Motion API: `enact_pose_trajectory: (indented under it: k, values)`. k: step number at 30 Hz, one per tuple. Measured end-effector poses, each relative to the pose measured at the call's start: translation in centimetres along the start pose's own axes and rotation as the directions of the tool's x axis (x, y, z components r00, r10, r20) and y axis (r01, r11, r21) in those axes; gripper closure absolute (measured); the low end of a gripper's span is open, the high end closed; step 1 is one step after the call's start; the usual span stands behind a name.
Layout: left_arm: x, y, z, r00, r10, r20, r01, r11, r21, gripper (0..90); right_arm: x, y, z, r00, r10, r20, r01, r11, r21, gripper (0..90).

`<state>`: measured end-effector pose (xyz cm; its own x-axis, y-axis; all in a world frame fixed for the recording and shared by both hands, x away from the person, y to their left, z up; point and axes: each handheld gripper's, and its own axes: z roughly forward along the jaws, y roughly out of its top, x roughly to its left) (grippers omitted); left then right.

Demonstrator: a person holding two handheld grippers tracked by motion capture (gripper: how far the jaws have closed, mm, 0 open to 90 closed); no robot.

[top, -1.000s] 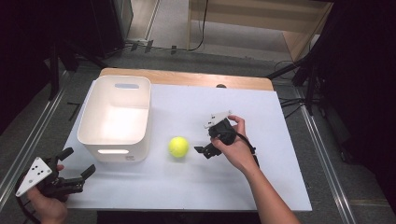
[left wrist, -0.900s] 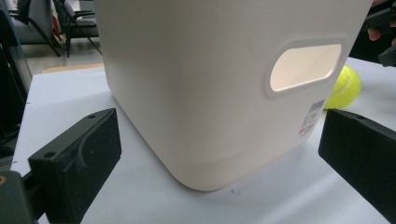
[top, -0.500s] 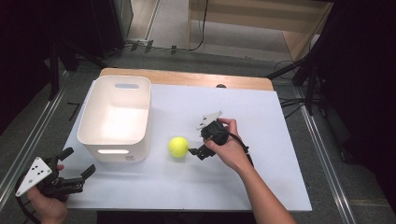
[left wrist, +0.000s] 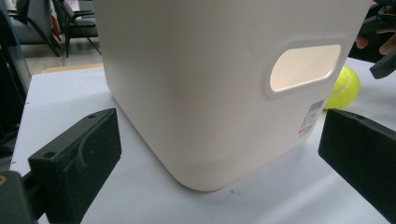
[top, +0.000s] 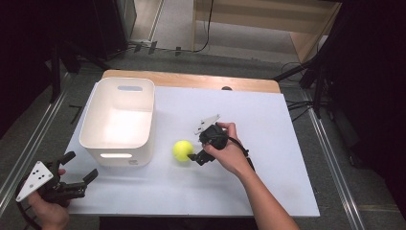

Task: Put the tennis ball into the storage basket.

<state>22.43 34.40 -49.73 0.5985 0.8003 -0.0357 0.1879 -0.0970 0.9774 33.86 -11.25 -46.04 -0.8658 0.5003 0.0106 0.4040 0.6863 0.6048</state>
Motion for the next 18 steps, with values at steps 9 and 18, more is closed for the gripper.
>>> enact_pose_trajectory:
  k: [9,18]
  values:
    - [0.0,0.0,0.0,1.0,-0.002,-0.001,0.002,1.0,-0.001,0.0,0.4,0.4,0.7,0.9997,-0.015,-0.017,0.015,1.0,0.02,0.0]
    - [0.0,0.0,0.0,1.0,-0.001,0.0,0.001,1.0,-0.001,0.0,0.8,0.8,1.7,0.9991,-0.011,-0.04,0.013,0.999,0.037,0.0]
